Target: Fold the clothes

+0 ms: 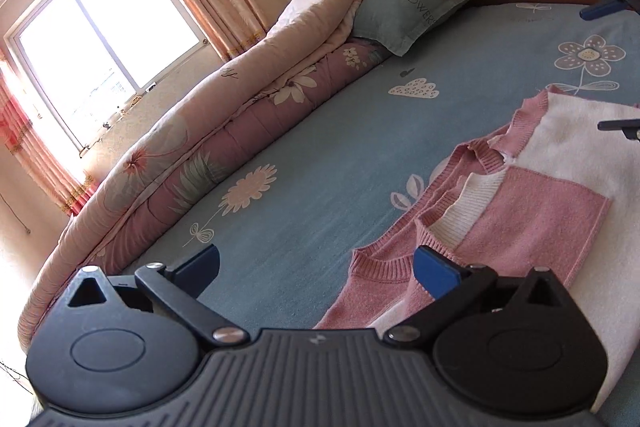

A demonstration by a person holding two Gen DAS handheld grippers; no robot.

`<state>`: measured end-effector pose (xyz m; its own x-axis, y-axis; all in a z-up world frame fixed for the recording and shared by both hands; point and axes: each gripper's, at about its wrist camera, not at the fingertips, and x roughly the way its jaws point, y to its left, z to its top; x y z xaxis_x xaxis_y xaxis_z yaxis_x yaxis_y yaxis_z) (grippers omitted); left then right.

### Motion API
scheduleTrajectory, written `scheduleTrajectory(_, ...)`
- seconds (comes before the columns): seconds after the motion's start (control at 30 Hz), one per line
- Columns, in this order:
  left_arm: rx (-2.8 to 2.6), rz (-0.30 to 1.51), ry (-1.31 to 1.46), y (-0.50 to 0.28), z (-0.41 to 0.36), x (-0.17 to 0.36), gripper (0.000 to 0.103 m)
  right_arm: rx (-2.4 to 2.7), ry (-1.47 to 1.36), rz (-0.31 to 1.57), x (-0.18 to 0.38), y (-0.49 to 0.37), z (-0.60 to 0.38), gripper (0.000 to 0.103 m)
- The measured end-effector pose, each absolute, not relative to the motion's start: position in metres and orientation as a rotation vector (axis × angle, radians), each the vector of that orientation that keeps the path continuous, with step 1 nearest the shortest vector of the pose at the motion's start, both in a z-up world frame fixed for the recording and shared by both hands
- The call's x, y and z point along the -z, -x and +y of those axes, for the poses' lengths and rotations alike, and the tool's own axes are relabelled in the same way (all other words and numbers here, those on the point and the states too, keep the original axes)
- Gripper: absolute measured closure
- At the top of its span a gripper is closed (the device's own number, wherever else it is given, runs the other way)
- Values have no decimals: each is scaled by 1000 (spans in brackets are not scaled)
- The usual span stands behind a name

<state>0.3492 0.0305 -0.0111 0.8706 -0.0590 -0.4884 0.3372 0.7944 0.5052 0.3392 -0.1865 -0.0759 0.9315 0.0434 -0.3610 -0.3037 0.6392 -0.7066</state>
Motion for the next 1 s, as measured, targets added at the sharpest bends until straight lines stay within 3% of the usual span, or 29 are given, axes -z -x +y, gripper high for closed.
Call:
scheduleTrajectory(0.4, 285, 698, -695, -324, 31, 78, 1, -227, 808, 421, 93, -301, -185, 0)
scheduleTrajectory(0.77, -34, 751, -221, -370, 133, 66, 1, -195, 821, 420, 95, -299, -187, 0)
scheduleTrajectory(1.0, 169, 703, -156, -328, 119, 61, 1, -236, 759, 449, 95, -299, -189, 0)
